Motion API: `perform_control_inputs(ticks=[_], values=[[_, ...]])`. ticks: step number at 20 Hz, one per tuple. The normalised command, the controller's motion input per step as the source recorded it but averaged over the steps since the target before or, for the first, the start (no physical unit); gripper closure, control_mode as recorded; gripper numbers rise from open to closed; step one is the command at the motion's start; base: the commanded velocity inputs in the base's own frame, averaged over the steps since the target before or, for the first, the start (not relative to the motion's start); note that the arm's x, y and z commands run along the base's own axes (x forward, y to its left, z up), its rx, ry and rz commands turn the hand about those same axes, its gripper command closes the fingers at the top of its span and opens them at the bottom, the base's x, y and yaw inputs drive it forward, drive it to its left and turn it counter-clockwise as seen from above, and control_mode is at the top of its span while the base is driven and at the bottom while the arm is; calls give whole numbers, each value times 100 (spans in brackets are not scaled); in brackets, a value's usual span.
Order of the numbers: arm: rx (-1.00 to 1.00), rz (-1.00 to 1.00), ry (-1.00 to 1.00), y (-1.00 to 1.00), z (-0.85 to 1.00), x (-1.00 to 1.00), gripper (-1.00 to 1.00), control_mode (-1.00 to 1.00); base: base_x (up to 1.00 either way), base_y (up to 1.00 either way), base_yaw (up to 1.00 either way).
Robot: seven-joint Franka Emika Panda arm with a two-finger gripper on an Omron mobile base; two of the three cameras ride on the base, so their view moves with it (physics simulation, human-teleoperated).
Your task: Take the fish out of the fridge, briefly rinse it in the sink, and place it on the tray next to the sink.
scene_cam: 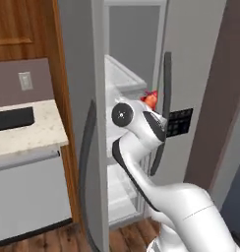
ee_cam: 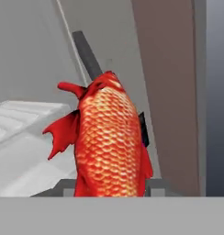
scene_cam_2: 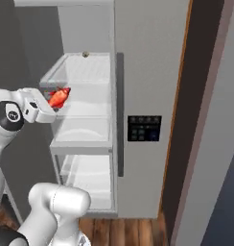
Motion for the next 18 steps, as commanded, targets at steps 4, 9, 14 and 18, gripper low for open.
perform_control_inputs(ticks=[4,9,14,18], values=[[0,0,0,0,0,0,100,100,-99,0,-72],[0,0,0,0,0,0,100,100,-100,8,-63],[0,0,0,0,0,0,100,100,-100,50,-50],[0,0,0,0,0,0,100,100,-100,90,-64]])
